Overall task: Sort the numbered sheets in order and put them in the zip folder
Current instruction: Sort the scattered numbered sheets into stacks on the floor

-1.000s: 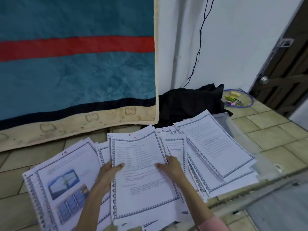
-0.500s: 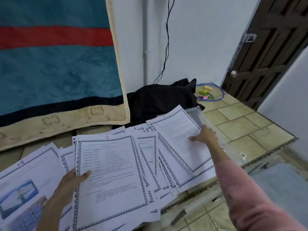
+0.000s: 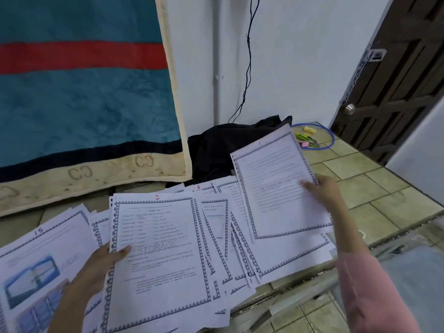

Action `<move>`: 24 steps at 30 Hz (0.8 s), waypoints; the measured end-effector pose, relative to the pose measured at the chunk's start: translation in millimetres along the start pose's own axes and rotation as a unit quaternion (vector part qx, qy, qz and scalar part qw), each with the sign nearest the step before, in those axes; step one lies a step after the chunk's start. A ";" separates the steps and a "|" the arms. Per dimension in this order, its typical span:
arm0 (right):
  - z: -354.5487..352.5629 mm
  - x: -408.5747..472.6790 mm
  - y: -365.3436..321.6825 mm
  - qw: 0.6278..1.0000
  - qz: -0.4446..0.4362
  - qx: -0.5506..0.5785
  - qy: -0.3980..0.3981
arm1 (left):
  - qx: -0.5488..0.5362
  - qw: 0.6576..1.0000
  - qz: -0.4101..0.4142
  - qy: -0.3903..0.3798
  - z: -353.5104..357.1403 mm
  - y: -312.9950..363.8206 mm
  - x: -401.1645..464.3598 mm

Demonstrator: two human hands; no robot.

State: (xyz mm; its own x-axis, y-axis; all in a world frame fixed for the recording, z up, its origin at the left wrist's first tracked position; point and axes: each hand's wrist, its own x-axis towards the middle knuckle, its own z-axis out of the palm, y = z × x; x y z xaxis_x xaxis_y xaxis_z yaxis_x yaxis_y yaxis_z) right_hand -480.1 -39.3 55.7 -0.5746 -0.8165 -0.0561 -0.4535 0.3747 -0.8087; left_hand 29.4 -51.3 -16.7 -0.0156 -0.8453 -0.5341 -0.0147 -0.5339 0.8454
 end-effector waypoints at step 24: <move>203.3 -166.7 -65.9 0.968 -0.045 0.033 -0.246 | -0.003 0.999 0.040 -0.030 14.1 21.8 -23.7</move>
State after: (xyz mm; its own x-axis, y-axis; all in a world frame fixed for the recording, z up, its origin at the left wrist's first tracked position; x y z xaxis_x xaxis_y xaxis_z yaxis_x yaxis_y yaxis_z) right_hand -215.9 -17.2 -0.7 -0.1338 -0.9609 -0.2426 -0.4336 0.2769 -0.8575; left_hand 15.3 -42.6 14.3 -0.0757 -0.8829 -0.4635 -0.0051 -0.4645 0.8856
